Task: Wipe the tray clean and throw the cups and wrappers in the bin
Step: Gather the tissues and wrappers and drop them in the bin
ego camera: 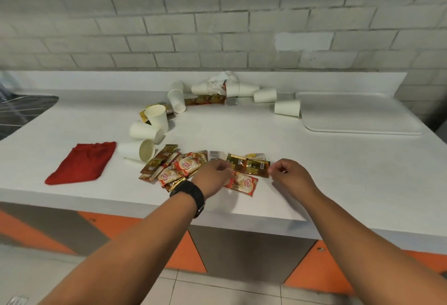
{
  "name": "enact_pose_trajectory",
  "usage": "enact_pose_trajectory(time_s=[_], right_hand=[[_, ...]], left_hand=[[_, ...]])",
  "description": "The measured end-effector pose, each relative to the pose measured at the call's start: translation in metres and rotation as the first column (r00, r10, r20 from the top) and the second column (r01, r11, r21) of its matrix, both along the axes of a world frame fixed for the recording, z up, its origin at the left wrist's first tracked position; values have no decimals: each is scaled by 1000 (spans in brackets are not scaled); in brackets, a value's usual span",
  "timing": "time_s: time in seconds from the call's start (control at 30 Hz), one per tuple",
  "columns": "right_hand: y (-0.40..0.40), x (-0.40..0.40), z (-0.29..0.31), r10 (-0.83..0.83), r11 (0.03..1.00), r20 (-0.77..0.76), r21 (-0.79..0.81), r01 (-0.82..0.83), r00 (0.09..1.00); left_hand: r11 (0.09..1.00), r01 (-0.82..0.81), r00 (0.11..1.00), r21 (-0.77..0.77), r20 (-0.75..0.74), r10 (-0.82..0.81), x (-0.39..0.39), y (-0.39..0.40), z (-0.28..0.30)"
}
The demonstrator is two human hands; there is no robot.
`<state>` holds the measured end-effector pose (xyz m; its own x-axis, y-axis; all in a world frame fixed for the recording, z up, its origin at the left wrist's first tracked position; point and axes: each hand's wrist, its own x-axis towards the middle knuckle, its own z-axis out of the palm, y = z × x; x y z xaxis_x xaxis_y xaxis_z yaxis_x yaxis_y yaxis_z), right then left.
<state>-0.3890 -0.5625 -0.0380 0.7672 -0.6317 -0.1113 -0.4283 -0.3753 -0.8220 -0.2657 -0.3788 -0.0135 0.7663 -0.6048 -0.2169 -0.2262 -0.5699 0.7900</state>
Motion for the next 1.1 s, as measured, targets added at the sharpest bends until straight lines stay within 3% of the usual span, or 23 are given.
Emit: enact_pose_trajectory(time_s=[0.13, 0.23, 0.37, 0.53, 0.67, 0.73, 0.93, 1.1], right_hand=[[-4, 33, -9, 84, 956, -40, -279, -92, 996], [-6, 50, -10, 204, 869, -229, -405, -284, 952], [-11, 62, -15, 343, 751, -489, -370, -547, 802], [-19, 55, -20, 291, 807, -438, -365, -464, 851], [-21, 42, -29, 169, 862, -258, -430, -270, 951], [-22, 31, -32, 135, 831, -225, -505, -234, 965], [-24, 2, -37, 63, 729, -198, -661, -181, 978], [-25, -20, -39, 17, 782, -129, -616, -94, 992]], left_hand=[[996, -57, 990, 69, 131, 47, 24, 12, -3], [992, -38, 979, 122, 203, 12, 32, 12, -10], [966, 128, 945, 226, 268, -188, 25, 3, -17], [833, 307, 852, 460, 257, -456, 21, -11, -33], [741, 317, 799, 591, 255, -545, 26, -12, -43], [712, 313, 762, 629, 282, -584, 27, -12, -41], [796, 220, 599, 564, 566, -567, 27, -10, -48], [903, 185, 738, 388, 551, -388, 13, -13, -47]])
